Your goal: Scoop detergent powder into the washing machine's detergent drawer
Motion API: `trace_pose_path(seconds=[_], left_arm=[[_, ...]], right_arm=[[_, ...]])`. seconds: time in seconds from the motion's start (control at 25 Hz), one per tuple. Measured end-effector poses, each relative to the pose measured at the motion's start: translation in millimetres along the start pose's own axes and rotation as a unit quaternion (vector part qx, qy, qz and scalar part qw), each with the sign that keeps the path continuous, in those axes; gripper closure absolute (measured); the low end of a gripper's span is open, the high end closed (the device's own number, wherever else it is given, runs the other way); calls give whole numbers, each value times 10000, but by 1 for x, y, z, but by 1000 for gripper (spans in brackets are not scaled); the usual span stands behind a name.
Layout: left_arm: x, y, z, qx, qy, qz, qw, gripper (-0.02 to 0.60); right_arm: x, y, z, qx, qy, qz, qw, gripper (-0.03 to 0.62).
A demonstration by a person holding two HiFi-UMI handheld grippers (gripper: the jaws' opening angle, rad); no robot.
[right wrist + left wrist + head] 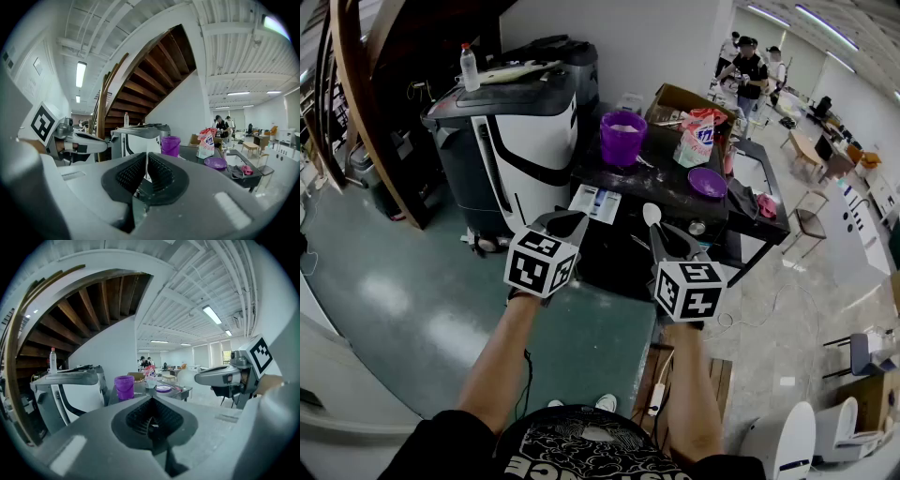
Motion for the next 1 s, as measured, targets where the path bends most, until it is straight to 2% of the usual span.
trace_pose_path(seconds=[0.24,0.6,1.0], left_arm=[[-3,8,2,40,-43,-21,10000,581],[-9,27,11,38,-87,-126,9999,581],[-18,46,25,-62,-71,-215,9997,581]], right_arm=[[0,3,6,-33,-58,-11,10000,556],[-5,5,19,-162,-540,-121,9983,557],[-7,7,50,-379,-387,-213,9983,556]])
Point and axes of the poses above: the fingertips, and each gripper's own axes: y forward along the fingers, z to its right, x out of its underside, the point moved 7 cm from there along -y, backward along the fingers, and after that the axes turned 2 degrees about -z, right-handed, at the moved point
